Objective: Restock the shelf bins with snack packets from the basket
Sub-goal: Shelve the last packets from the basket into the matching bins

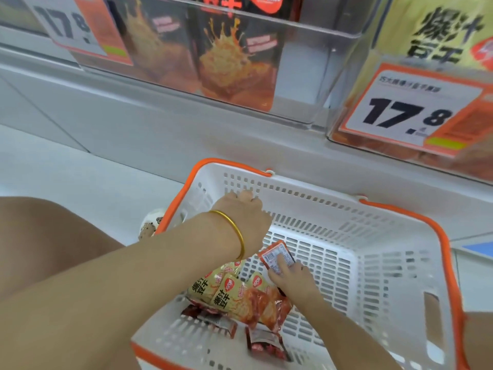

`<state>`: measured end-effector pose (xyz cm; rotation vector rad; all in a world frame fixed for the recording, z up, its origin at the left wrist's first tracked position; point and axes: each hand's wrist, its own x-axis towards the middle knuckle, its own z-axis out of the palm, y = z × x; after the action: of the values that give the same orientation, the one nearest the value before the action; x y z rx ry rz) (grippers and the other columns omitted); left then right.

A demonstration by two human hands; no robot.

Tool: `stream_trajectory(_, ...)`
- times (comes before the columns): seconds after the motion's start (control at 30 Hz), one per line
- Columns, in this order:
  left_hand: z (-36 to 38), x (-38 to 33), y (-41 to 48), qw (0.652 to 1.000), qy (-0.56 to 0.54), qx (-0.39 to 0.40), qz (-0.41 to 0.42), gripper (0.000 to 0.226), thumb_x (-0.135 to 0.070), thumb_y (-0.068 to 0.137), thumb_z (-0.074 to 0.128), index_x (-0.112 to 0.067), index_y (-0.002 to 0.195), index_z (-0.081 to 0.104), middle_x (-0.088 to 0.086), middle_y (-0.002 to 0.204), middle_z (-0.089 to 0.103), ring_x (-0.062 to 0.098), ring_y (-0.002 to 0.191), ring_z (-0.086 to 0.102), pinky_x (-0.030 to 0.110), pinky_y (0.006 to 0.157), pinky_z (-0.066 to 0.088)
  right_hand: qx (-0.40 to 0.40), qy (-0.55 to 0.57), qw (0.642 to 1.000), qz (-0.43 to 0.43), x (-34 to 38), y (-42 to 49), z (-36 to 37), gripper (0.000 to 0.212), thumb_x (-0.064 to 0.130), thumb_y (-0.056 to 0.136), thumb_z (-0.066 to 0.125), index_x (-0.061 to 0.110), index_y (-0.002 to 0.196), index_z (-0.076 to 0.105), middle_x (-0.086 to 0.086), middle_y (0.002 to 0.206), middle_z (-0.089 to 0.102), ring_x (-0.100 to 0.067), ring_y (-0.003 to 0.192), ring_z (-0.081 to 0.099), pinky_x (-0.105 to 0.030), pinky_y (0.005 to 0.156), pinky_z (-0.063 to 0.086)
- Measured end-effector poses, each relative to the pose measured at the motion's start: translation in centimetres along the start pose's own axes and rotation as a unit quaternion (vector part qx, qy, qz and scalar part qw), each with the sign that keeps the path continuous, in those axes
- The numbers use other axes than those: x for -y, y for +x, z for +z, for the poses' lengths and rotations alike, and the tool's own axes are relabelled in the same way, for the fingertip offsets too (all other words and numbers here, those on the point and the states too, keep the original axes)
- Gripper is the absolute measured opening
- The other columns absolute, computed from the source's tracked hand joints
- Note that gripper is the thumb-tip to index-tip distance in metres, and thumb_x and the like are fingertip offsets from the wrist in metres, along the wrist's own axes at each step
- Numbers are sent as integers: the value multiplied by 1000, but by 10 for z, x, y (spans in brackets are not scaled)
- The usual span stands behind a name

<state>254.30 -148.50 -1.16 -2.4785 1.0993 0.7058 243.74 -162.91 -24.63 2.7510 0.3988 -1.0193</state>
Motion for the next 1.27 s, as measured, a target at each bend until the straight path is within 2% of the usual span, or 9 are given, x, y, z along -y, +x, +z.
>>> stream_trajectory(0.13, 3, -2, 1, 1000, 1, 7, 4, 36, -33, 98, 41, -16, 130, 45, 8, 132, 41, 26, 123, 33, 36, 97, 34, -33, -55, 997, -41, -3, -14, -13, 55, 2, 90, 52, 11, 139, 27, -25, 152, 15, -38, 103, 53, -43, 76, 44)
stream_trajectory(0.23, 1, -4, 2, 1000, -11, 16, 7, 34, -32, 98, 42, -15, 128, 45, 8, 131, 42, 26, 123, 33, 36, 98, 34, -69, -15, 997, -21, -8, -20, -55, 51, 10, 58, 85, 7, 103, 62, -15, 90, 64, -26, 65, 61, -31, 54, 46)
stream_trajectory(0.3, -5, -3, 0, 999, -41, 4, 7, 35, -32, 97, 44, -14, 127, 45, 8, 129, 44, 27, 122, 36, 37, 99, 34, -81, 13, 997, -4, -17, -27, -95, 36, 9, 71, 75, 11, 102, 58, -2, 70, 57, -23, 55, 54, -28, 48, 36)
stream_trajectory(0.4, -14, 4, -6, 995, -98, -25, -1, 40, -29, 94, 51, -13, 129, 42, 9, 129, 47, 27, 121, 40, 39, 95, 38, -104, 92, 990, 4, -33, -45, -146, 15, 7, 93, 44, 15, 106, 44, -2, 84, 56, -29, 79, 57, -31, 61, 35)
stream_trajectory(0.57, -36, 28, -23, 961, -244, -126, -18, 32, -18, 88, 58, -10, 117, 49, 13, 117, 58, 31, 109, 54, 35, 84, 44, -212, 247, 945, -42, -42, -107, -240, 10, 19, 99, 43, 14, 102, 50, -11, 106, 60, -27, 99, 54, -31, 69, 30)
stream_trajectory(0.77, -72, 72, -72, 857, -370, -358, -13, 23, -8, 82, 64, -17, 72, 47, -1, 73, 50, 28, 81, 54, 32, 67, 36, -364, 451, 812, -74, -24, -163, -313, 20, 13, 84, 69, 24, 83, 51, 2, 74, 59, -3, 62, 56, -22, 60, 47)
stream_trajectory(1.03, -130, 137, -131, 644, -433, -631, 2, 8, -12, 81, 59, -16, 88, 56, -2, 77, 56, 19, 73, 55, 39, 71, 48, -610, 423, 663, -93, 12, -173, -429, 26, 12, 76, 72, 23, 90, 52, 15, 75, 53, -13, 74, 54, -35, 73, 48)
stream_trajectory(1.17, -130, 156, -125, 585, -446, -677, -28, 12, -8, 84, 56, -17, 92, 58, -9, 80, 57, 15, 77, 57, 40, 72, 51, -642, 351, 677, -77, 21, -158, -457, 26, 18, 79, 69, 20, 100, 53, 5, 84, 62, -20, 80, 57, -39, 76, 47)
stream_trajectory(1.27, -121, 164, -109, 602, -459, -652, -50, 7, -7, 84, 57, -12, 90, 58, -1, 80, 61, 21, 76, 58, 45, 76, 52, -610, 309, 727, -55, 20, -144, -456, 33, 21, 83, 67, 19, 111, 50, 0, 99, 66, -24, 90, 59, -40, 79, 47)
